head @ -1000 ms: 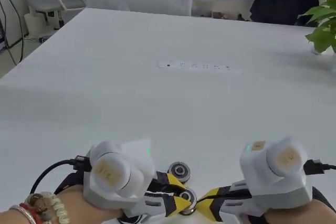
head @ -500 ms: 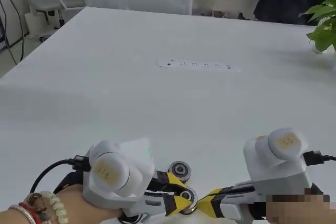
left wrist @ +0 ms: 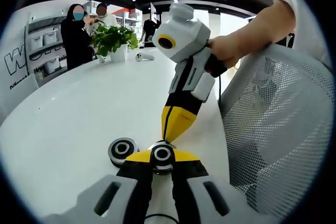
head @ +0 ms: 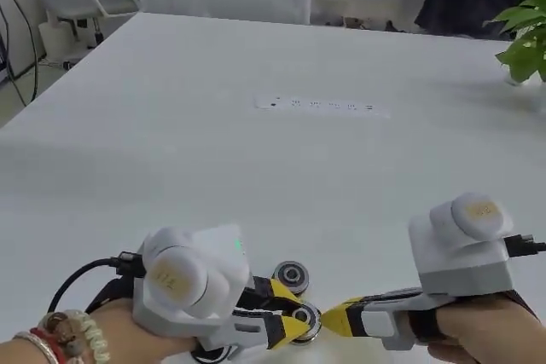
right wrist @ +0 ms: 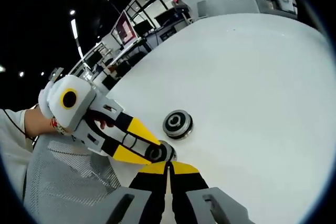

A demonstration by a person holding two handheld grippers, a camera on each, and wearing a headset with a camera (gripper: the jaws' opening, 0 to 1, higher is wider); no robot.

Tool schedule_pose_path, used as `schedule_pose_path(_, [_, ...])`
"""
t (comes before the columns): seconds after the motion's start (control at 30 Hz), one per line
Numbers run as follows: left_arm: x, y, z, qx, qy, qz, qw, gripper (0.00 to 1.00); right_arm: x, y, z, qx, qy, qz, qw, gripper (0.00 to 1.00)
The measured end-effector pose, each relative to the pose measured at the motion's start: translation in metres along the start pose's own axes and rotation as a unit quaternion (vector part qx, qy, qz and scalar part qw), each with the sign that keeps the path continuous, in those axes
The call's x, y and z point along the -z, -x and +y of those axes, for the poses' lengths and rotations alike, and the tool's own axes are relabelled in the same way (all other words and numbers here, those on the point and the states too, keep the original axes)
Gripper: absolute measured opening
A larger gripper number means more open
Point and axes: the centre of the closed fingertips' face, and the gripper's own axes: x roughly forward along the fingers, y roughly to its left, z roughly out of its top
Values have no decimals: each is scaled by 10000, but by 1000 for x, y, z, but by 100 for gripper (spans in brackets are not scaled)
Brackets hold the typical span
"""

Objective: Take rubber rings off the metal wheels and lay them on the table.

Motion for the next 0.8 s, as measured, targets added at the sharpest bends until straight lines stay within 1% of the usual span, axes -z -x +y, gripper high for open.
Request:
schedule_pose_path(0.1, [0, 0, 0, 3, 5, -9, 10000, 8, 0, 0, 0, 4, 14, 9, 10000, 0])
schedule_pose_path(0.3, [0, 0, -1, 26, -12, -16, 10000, 8, -1, 0, 3, -36, -75, -2, 10000, 0])
schedule_pose_path(0.4, [0, 0, -1, 32, -28, -10, 10000, 8, -1, 1, 4, -29, -230, 0, 9997, 0])
schedule_pose_path(0.63, [0, 0, -2, 52, -57, 5, 10000, 8, -3, 2, 8, -19, -232, 27, 9997, 0])
schedule_pose_path(0.8, [0, 0, -2, 49, -98, 8, 9999, 8, -4, 1, 12, -36, -167, 37, 9998, 0])
